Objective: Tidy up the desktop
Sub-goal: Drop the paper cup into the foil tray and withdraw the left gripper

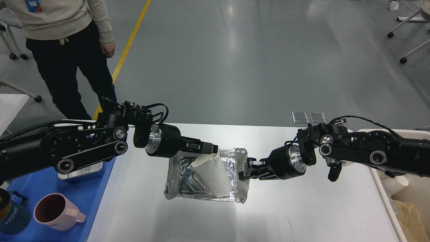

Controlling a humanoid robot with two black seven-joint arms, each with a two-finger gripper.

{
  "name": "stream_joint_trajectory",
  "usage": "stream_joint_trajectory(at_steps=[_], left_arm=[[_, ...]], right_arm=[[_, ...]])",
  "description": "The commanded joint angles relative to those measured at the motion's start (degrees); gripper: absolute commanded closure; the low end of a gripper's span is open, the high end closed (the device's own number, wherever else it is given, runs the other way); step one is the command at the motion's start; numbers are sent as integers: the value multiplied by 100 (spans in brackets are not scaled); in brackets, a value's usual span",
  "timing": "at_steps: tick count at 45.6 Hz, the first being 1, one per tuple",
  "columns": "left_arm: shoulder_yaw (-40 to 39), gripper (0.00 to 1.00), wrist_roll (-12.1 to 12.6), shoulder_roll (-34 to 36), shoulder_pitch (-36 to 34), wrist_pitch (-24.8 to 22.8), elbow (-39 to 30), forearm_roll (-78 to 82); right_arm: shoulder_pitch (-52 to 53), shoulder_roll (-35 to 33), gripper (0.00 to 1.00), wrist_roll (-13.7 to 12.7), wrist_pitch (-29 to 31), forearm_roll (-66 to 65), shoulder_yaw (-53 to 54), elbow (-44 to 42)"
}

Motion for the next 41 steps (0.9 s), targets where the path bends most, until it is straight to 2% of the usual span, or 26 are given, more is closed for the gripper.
stream_joint_trajectory(at_steps=[1,13,24,33,39,41], left_arm=[[-20,57,129,-218,121,336,179,-157],[-20,57,296,-701,121,1022,557,-710],[-29,57,305,-807,42,1066,557,-922],[6,55,340,-325,33,873,548,-957],[-46,50,323,255,24,583,540,-1202],[-46,45,323,475,16,539,540,-1343]], right_arm=[[9,73,100,0,0,0,4,-7],[0,82,100,8,0,0,4,-7],[9,64,100,17,0,9,22,-7],[0,56,100,17,0,0,13,-7],[-9,47,100,17,0,0,4,-7],[-18,38,100,17,0,0,4,-7]])
